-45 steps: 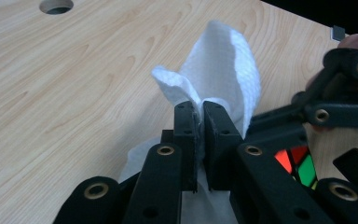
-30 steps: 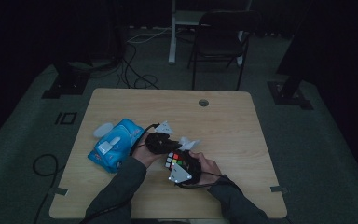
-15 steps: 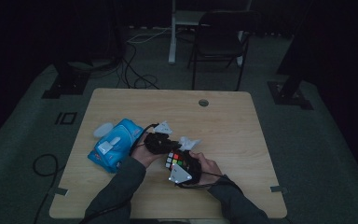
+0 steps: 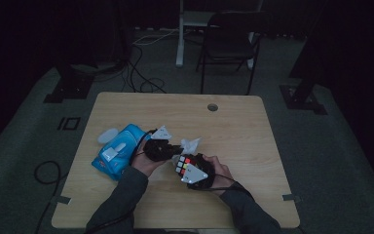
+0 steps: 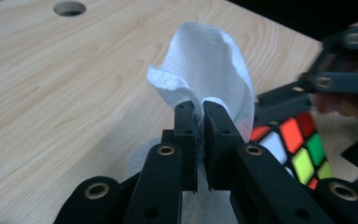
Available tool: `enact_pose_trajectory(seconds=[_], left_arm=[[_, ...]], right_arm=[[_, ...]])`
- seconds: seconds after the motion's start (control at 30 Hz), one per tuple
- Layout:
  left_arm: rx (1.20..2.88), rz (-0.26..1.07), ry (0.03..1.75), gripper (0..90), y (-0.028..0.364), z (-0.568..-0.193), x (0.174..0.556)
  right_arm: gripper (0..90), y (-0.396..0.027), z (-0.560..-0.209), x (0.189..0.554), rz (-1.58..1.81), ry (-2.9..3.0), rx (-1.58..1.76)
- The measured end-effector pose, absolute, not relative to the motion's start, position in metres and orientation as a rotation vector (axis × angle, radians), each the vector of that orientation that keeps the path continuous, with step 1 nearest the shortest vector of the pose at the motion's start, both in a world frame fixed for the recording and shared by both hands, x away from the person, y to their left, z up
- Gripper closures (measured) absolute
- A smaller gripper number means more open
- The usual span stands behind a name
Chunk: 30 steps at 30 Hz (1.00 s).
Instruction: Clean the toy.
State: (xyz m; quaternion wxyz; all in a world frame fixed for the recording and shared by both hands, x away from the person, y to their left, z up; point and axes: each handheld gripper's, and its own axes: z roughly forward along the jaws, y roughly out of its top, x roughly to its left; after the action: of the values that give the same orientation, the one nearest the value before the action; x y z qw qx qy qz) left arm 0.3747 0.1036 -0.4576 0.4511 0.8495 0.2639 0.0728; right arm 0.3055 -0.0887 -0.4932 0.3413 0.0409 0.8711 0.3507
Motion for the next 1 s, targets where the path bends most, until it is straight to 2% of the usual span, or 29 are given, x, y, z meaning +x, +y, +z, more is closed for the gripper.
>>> enact_pose_trajectory(seconds=[0.37, 1.0], left_arm=[[2.033, 0.235, 0.626, 85.6, 0.104, -0.448, 0.358], [2.056, 0.211, 0.608, 85.7, 0.089, -0.459, 0.354]], right_arm=[[33.6, -0.1, -0.491, 0.327, 1.06, 2.396, 0.348], [33.6, -0.1, -0.492, 0.335, 1.056, 2.464, 0.414]])
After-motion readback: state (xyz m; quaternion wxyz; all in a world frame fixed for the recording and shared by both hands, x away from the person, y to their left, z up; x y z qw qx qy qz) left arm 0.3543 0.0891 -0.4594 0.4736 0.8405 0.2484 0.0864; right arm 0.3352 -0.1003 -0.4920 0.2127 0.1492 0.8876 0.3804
